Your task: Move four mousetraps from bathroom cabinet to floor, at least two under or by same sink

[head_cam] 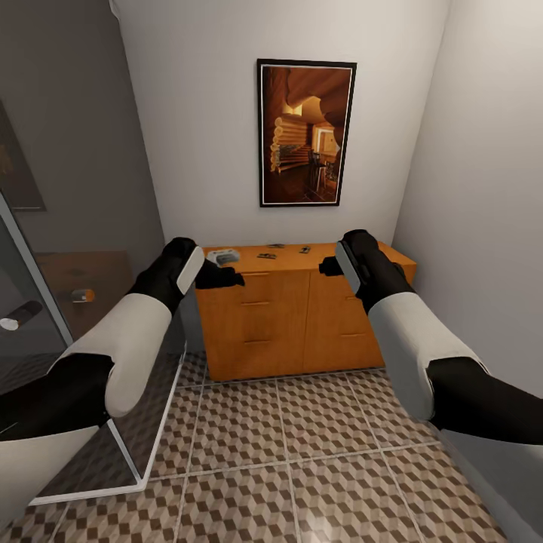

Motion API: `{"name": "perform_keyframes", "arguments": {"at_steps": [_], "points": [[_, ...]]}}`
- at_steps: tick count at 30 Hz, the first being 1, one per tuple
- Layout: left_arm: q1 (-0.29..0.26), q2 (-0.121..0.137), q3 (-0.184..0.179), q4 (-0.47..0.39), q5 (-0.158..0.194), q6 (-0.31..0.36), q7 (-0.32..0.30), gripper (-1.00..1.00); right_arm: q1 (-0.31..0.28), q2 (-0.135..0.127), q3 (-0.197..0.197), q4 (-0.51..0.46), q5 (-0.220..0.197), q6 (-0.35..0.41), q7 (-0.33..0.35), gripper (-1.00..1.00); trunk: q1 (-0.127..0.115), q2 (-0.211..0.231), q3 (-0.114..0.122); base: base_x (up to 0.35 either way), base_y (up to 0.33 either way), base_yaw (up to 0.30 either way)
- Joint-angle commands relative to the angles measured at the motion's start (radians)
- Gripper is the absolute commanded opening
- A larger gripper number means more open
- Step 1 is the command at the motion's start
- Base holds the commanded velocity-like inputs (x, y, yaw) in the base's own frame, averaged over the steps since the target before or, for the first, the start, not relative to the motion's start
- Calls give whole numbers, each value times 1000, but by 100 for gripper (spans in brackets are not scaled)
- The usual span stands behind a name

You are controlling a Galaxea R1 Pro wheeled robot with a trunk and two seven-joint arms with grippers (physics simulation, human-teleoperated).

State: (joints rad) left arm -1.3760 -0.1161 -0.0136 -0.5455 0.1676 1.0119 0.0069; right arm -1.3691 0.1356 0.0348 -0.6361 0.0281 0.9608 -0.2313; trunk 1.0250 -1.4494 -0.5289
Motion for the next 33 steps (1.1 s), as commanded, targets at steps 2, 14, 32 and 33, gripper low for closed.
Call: {"name": "perform_keyframes", "arguments": {"at_steps": [2, 14, 32, 33], "points": [[-3, 3, 0, -16, 3, 4, 0, 100, -9, 1, 2, 20, 2, -18, -2, 100, 0, -1, -1, 0, 0, 0], [-19, 10, 63, -121, 0, 4, 1, 100, -17, 4, 1, 73, -111, -58, -2, 100, 0, -1, -1, 0, 0, 0], [-19, 28, 149, -133, 3, 3, 0, 100, -16, 1, 2, 100, -264, -59, -6, 100, 0, -1, -1, 0, 0, 0], [-19, 27, 149, -133, 3, 3, 0, 100, -16, 1, 2, 100, -264, -59, -6, 100, 0, -1, -1, 0, 0, 0]]}}
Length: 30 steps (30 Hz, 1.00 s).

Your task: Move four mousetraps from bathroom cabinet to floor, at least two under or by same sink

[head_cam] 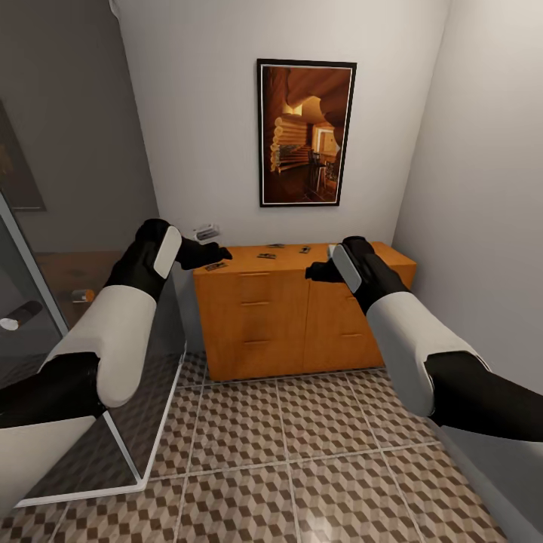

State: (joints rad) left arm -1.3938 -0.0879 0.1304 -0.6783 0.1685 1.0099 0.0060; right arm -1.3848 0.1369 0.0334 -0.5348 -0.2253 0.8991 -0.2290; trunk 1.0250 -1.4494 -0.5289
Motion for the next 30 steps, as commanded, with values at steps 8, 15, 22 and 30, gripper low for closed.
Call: {"name": "perform_keyframes", "arguments": {"at_steps": [8, 15, 22, 30], "points": [[0, -6, 4, 4, 2, 7, 0, 100, -1, -2, 4, 0, -11, 4, -9, 100, 0, -1, -1, 73, 0, 0], [7, -12, 1, 12, 1, 6, 0, 100, 0, -2, 5, 2, -11, 4, -9, 100, 0, -1, -1, 271, 0, 0], [11, -12, 0, 14, 2, 6, 0, 100, 0, -3, 6, 2, -10, 4, -10, 100, 0, -1, -1, 323, 0, 0], [13, -13, -3, 14, 2, 6, 0, 100, 0, -4, 6, 1, -9, 4, -11, 100, 0, -1, -1, 294, 0, 0]]}}
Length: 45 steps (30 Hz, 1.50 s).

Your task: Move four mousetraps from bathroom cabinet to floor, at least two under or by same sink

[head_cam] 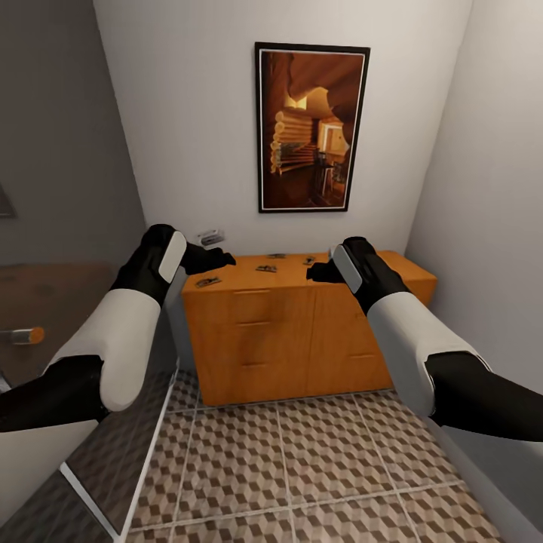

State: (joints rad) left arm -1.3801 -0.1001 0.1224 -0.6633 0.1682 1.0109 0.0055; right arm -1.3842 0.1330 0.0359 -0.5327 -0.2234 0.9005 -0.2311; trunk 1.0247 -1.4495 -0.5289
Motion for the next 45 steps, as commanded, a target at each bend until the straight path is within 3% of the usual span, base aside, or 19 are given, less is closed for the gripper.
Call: {"name": "perform_keyframes", "arguments": {"at_steps": [1, 15, 28, 45], "points": [[-1, -2, 5, -1, 2, 5, 1, 100, -1, -1, 4, -1, -10, 3, -9, 100, 0, -1, -1, 135, 0, 0], [0, -10, 3, 0, 2, 6, -2, 100, -1, -1, 6, -2, -6, 6, -15, 100, 0, -1, -1, 55, -8, 0], [18, -12, -1, 1, 2, 5, -4, 100, 0, -1, 5, -12, -9, 8, -178, 100, 0, -1, -1, 190, -53, 0], [19, -12, -4, 13, 3, 6, -4, 100, 0, 2, 3, -16, -13, 12, -193, 100, 0, -1, -1, 179, -2, 0]]}}
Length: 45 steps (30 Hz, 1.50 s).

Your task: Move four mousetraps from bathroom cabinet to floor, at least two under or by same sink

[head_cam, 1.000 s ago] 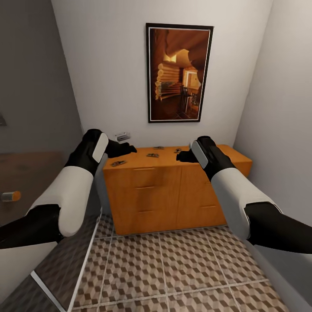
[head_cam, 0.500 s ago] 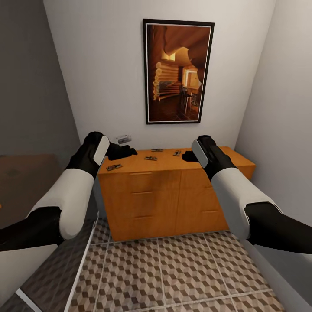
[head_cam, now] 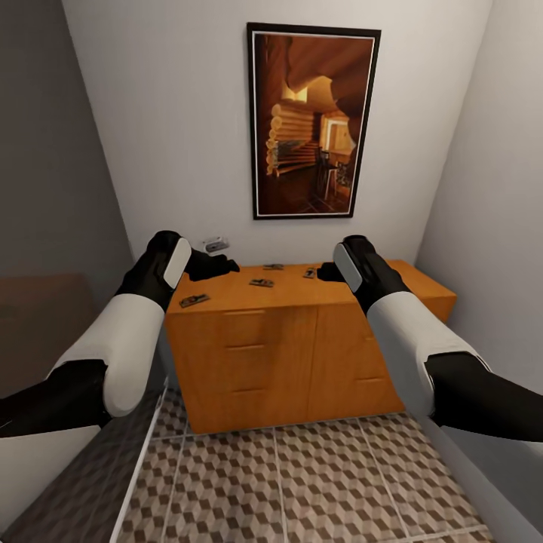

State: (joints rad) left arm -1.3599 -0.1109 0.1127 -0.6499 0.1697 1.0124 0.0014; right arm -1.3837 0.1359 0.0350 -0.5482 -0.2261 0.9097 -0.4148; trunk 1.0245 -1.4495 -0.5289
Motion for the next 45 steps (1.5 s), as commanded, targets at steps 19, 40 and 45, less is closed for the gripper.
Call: {"name": "perform_keyframes", "arguments": {"at_steps": [19, 40, 45], "points": [[-1, -8, 5, 22, 1, 3, 0, 100, -1, 2, 2, 4, -72, 10, -9, 100, 1, -1, -1, 205, 0, 0], [-1, -15, 5, 24, 1, 3, 0, 100, -1, 2, 2, 13, -125, 11, -10, 100, 1, -1, -1, 27, 0, 0], [-1, -15, 5, 29, 1, 3, 0, 100, -1, 1, 2, 13, -125, 11, -10, 100, 1, -1, -1, 257, 0, 0]]}}
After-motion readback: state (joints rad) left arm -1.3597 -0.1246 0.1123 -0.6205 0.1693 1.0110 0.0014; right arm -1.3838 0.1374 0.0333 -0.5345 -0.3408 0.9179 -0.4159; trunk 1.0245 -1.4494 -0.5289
